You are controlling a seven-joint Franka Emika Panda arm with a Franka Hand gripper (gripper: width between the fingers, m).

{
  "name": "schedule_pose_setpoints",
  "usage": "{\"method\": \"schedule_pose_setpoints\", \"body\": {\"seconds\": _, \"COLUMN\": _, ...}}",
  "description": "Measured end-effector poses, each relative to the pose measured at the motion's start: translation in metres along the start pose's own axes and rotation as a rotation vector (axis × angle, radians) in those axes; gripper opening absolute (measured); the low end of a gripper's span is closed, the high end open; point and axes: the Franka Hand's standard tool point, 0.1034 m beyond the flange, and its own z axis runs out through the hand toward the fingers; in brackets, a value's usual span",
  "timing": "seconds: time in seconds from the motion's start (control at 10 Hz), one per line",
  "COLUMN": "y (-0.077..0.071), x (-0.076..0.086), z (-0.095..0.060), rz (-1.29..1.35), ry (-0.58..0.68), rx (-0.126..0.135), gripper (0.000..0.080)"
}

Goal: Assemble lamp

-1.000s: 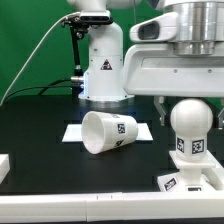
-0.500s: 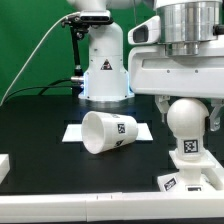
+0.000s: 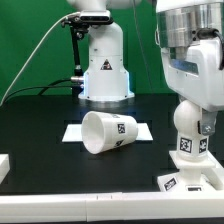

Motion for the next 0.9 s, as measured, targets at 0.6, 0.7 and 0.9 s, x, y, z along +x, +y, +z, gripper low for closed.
{"method": "schedule_pose_setpoints", "body": {"seconds": 0.6, "y": 0.0039, "x": -0.0022, "z": -0.0057, "rz": -0.762, "ry": 0.015, "rx": 0.012, "gripper": 0.0698}}
{"method": "schedule_pose_setpoints", "body": {"seconds": 0.7, "y": 0.0038, "x": -0.0021, "z": -0.0055, "rz": -0.817, "ry": 0.016, "rx": 0.011, "gripper": 0.0698}}
{"method": "schedule_pose_setpoints", "body": {"seconds": 0.9, "y": 0.0037, "x": -0.0005, "z": -0.0065, "rz": -1.041, "ry": 0.022, "rx": -0.005, "gripper": 0.0698}}
